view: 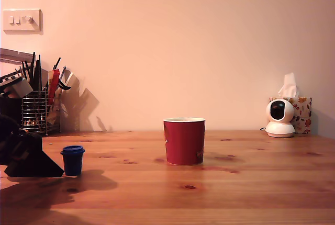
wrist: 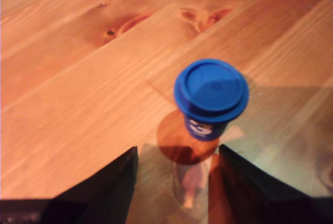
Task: Pick up the coffee capsules on the table and drop them inside the coffee cup
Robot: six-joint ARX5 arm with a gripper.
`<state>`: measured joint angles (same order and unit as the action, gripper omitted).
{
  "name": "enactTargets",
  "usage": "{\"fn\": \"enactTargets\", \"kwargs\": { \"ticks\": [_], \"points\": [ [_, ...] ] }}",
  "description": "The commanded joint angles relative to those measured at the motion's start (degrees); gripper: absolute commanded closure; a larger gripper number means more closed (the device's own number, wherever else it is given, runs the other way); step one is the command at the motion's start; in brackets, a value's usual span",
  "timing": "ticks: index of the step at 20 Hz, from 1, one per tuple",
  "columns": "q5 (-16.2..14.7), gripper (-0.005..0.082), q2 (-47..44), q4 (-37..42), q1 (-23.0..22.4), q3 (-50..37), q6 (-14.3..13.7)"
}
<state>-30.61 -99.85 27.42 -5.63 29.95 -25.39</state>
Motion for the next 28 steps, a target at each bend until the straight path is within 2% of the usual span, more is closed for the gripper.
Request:
{"fn": "enactTargets", "kwargs": {
  "ticks": [1, 6, 9, 28],
  "points": [
    [-0.7, 0.0322, -0.2, 0.5, -0.4, -0.6, -0.6],
    [-2.0, 0.0313, -0.2, 1.4, -0.6, -0.6, -0.6],
    [-1.9, 0.0266, -0.2, 1.5, -0.6, -0.6, -0.6],
    [-1.6, 0.0269, -4.2, 2.4, -2.0, 4.2, -0.6]
  ]
}}
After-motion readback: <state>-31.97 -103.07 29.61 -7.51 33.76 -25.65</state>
